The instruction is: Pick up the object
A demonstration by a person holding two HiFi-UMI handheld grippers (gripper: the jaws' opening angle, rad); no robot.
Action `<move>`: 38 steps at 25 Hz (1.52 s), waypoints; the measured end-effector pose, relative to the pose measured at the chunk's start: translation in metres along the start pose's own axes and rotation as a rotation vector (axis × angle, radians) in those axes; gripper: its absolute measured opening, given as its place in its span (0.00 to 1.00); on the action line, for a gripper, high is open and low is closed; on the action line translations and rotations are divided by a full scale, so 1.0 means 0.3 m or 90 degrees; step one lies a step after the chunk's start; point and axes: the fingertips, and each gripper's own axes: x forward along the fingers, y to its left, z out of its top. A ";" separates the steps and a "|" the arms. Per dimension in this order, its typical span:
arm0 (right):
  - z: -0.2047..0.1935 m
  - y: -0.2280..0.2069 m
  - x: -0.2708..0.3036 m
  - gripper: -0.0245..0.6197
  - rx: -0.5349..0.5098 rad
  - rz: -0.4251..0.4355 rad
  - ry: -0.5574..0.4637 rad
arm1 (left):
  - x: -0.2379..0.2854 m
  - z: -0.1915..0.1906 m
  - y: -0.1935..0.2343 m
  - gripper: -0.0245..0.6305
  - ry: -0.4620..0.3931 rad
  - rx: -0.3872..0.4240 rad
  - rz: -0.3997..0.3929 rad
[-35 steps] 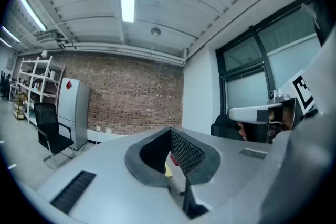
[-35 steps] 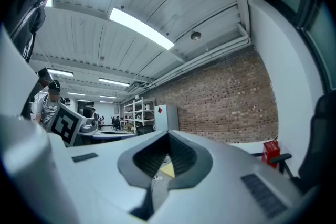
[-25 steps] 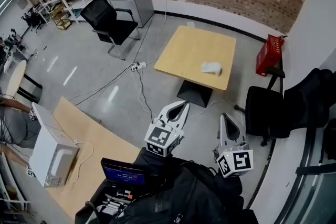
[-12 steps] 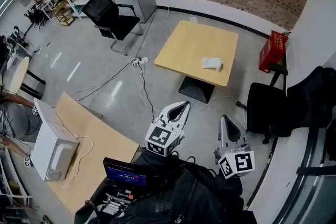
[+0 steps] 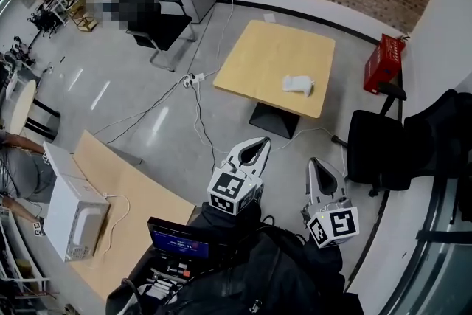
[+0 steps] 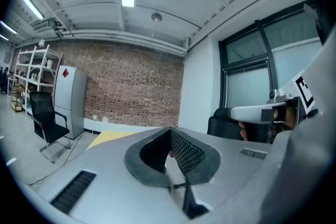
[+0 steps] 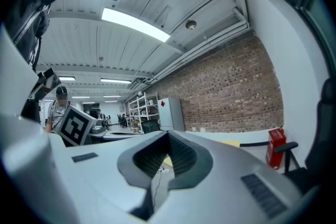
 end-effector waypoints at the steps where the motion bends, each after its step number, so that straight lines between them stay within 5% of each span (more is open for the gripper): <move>1: 0.008 -0.006 0.017 0.05 -0.002 -0.002 0.000 | 0.020 0.008 0.015 0.04 -0.003 -0.002 -0.003; 24: 0.055 -0.087 0.552 0.05 -0.026 -0.035 0.016 | 0.359 0.040 0.434 0.04 0.032 -0.025 -0.061; 38: 0.025 -0.240 0.612 0.05 -0.029 -0.138 0.039 | 0.517 -0.016 0.493 0.04 0.063 -0.056 -0.087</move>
